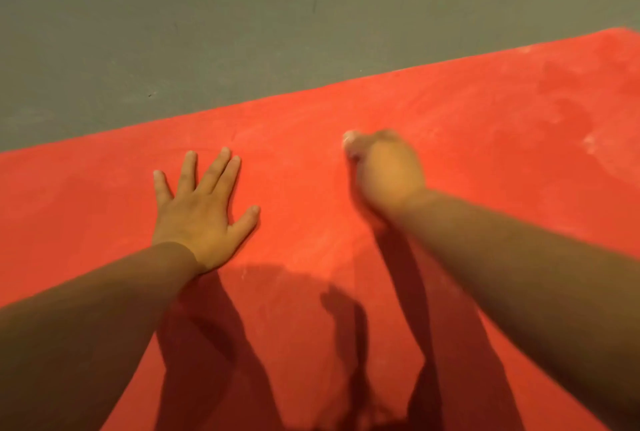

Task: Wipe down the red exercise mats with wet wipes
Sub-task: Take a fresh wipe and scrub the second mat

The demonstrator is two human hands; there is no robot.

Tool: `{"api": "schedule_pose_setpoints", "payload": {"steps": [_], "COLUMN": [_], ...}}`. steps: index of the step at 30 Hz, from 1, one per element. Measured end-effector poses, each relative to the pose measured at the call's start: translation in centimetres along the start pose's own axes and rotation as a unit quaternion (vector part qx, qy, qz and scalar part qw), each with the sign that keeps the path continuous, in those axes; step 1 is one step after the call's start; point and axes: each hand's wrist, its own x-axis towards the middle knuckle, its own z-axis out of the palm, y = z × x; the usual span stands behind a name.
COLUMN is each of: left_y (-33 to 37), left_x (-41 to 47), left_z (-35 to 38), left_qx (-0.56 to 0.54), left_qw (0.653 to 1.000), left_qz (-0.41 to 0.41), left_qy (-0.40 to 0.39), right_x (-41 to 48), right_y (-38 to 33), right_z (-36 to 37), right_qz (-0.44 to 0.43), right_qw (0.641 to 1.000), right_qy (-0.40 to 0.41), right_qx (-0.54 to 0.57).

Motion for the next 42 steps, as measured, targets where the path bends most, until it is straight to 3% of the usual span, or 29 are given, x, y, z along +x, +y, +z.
{"api": "schedule_pose_setpoints", "payload": {"steps": [3,5,6,9,11,15,18,20,21,23,25,27,32,34,35,38,40,42], "left_y": [0.3,0.7,1.3,4.9,8.0,13.7,15.9,16.6,16.8,16.9,16.9,16.8,16.7,16.7,16.6,16.6,16.6,16.5], "left_x": [-0.1,0.3,0.4,-1.1,-3.2,-6.6,-7.0,-6.6,-6.3,-5.7,-5.4,-5.3,-5.0,-4.9,-5.0,-5.0,-5.1,-5.2], "left_z": [-1.1,-3.0,-4.1,-6.3,-6.4,-5.6,-4.8,-4.5,-4.4,-4.6,-4.4,-4.3,-4.5,-4.5,-4.5,-4.6,-4.6,-4.6], "left_qx": [0.024,0.019,0.017,0.068,0.082,0.045,-0.022,-0.028,-0.017,0.002,0.016,0.016,0.002,0.004,0.003,-0.005,-0.008,-0.011], "left_qw": [0.998,0.991,0.983,0.956,0.944,0.934,0.942,0.943,0.943,0.943,0.946,0.948,0.947,0.948,0.947,0.947,0.948,0.95], "left_qz": [-0.002,-0.01,-0.012,0.05,0.096,0.138,0.058,0.026,0.023,0.021,0.025,0.03,0.02,0.024,0.021,0.017,0.014,0.014], "left_qy": [-0.063,-0.134,-0.181,-0.282,-0.306,-0.325,-0.331,-0.331,-0.333,-0.333,-0.324,-0.317,-0.322,-0.319,-0.319,-0.321,-0.317,-0.312], "right_x": [-6.8,-7.6,-6.8,-3.5,-3.6,-9.9,-16.0,-16.5,-15.5,-13.2,-11.7,-11.5,-18.5,-20.5,-20.2,-17.5,-16.6,-17.1], "right_y": [-4.0,-3.2,-1.9,5.3,8.2,4.7,3.0,4.9,6.7,11.1,14.7,14.2,4.3,4.0,5.4,12.5,16.7,16.1], "right_z": [0.3,-0.3,-0.7,-2.9,-4.3,-4.9,-4.9,-4.7,-4.5,-4.7,-5.2,-5.4,-4.1,-4.3,-4.4,-4.9,-5.6,-6.0], "right_qz": [-0.137,-0.197,-0.167,0.063,0.12,0.019,-0.125,-0.153,-0.109,0.058,0.201,0.195,0.008,-0.067,-0.069,0.098,0.218,0.222], "right_qw": [0.985,0.973,0.979,0.997,0.99,0.989,0.964,0.961,0.975,0.992,0.976,0.977,0.973,0.96,0.964,0.984,0.972,0.971], "right_qy": [-0.047,-0.081,-0.082,-0.036,-0.066,-0.143,-0.209,-0.211,-0.176,-0.09,-0.058,-0.061,-0.148,-0.2,-0.184,-0.078,-0.041,-0.04], "right_qx": [0.09,0.091,0.086,0.025,-0.029,0.037,0.109,0.093,0.078,0.064,0.061,0.058,0.178,0.182,0.179,0.129,0.077,0.077]}}
